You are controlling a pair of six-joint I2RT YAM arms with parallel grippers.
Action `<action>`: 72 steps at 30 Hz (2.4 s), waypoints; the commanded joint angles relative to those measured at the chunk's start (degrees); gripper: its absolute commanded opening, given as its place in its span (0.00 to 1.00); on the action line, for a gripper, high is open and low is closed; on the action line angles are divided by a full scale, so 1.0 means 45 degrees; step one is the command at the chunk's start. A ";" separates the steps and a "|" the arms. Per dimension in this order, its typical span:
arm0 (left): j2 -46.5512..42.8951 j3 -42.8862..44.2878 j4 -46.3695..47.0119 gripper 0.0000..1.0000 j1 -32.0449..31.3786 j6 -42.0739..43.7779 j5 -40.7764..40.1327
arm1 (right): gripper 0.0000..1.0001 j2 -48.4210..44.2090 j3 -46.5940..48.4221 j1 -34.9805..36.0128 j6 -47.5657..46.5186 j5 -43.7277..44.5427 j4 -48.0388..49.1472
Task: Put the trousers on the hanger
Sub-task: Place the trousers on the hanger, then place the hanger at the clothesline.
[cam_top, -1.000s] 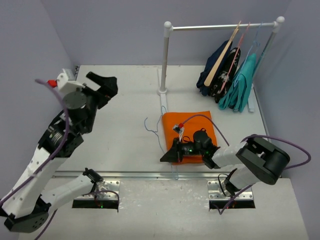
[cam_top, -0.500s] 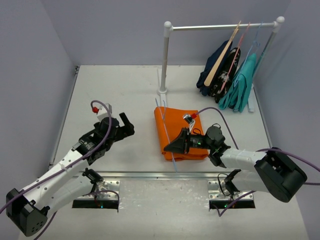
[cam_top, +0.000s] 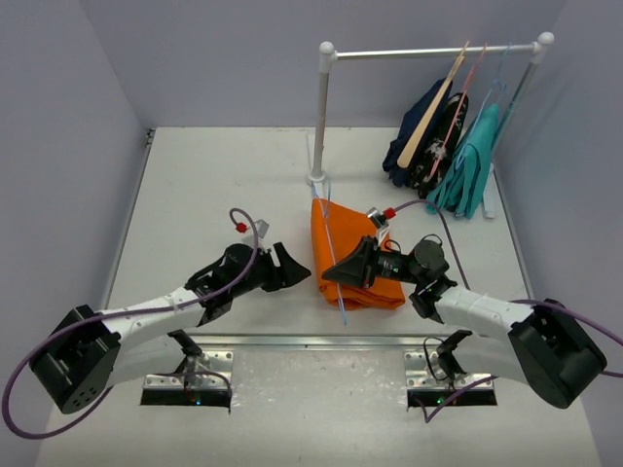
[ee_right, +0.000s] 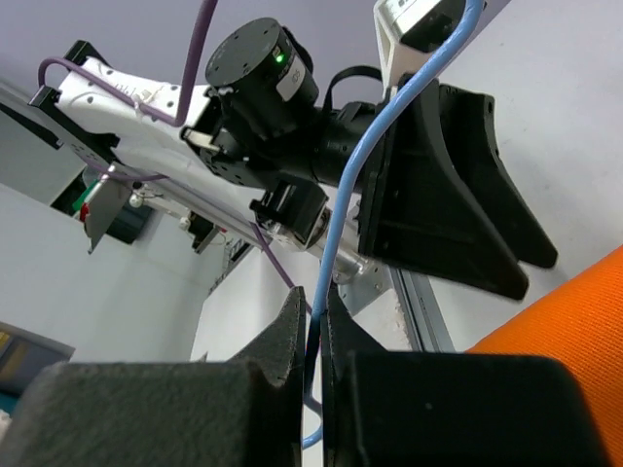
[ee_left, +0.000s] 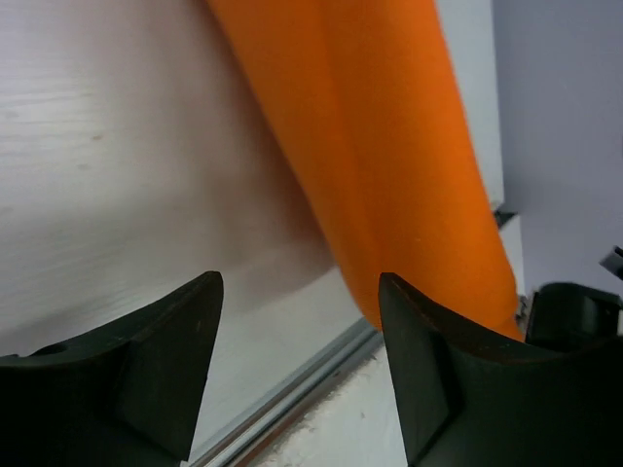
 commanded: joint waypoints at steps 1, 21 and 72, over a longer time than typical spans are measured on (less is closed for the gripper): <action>0.1321 0.1209 0.3697 0.61 -0.0854 0.0070 0.1317 | 0.00 -0.0951 0.1553 -0.0407 -0.0410 -0.0106 0.1939; -0.3071 0.4391 -0.3620 0.74 -0.0869 0.2414 -0.4093 | 0.00 -0.2259 0.3667 -0.3406 0.0235 -0.1439 0.1428; -0.5469 0.2557 -0.6870 0.77 -0.0906 0.3601 -0.4095 | 0.00 0.7340 1.5156 -0.6383 0.1279 -0.4054 -0.0460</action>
